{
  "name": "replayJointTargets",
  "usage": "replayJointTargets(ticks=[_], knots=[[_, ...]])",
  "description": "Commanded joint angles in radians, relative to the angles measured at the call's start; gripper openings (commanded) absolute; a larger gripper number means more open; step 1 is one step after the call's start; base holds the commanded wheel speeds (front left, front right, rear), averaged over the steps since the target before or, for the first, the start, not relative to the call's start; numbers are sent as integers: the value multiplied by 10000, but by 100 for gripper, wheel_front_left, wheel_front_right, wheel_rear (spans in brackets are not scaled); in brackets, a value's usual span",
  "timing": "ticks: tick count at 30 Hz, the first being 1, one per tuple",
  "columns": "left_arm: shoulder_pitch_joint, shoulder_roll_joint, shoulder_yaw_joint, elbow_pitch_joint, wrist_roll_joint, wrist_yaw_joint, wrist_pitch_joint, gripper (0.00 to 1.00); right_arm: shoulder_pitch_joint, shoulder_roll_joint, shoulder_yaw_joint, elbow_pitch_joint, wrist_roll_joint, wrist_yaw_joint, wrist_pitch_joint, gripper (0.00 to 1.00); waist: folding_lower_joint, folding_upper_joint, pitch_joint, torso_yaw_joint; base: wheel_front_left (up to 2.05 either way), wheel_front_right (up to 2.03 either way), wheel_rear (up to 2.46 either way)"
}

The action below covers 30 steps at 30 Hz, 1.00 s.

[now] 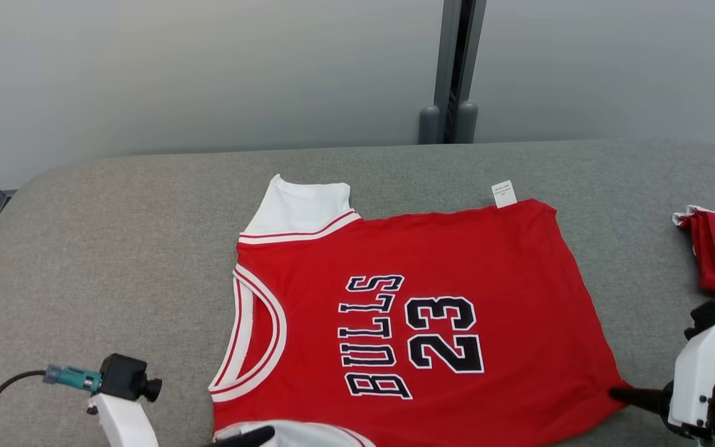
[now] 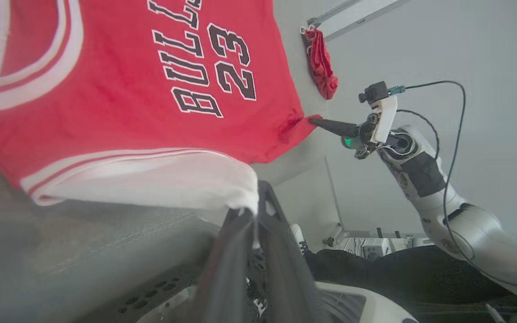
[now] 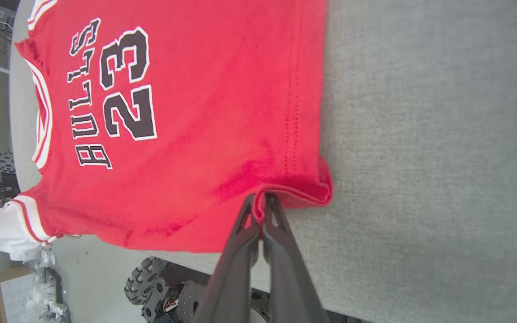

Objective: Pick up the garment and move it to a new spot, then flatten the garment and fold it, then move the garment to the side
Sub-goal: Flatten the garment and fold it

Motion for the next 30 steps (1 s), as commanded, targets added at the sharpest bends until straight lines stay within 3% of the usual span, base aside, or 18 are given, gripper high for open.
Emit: replayJointTargets(ticks=[1, 8, 17, 20, 30], knots=[[-253, -253, 235, -33, -417, 201, -98, 0, -191, 137, -204, -31, -103, -3, -69, 0, 0, -1, 147, -39, 0, 0, 0], [-839, -984, 633, -50, -1185, 664, -252, 0, -709, 652, -896, 238, -613, -3, -212, 0, 0, -1, 511, -102, 0, 0, 0], [-1470, -1815, 983, 865, -1309, 1109, -929, 0, -1379, 1403, -1734, 936, -1059, -3, -443, 0, 0, -1, 944, -136, 0, 0, 0], [-1755, -1966, 972, 1380, -741, 1244, -1361, 0, -1593, 1600, -1928, 1142, -1249, -3, -539, 0, 0, -1, 1079, -125, 0, 0, 0], [-2379, -2687, 631, 2531, -173, 910, -1748, 0, -1898, 1967, -2326, 1487, -1924, -3, -1097, 0, 0, -1, 1344, -64, 0, 0, 0]])
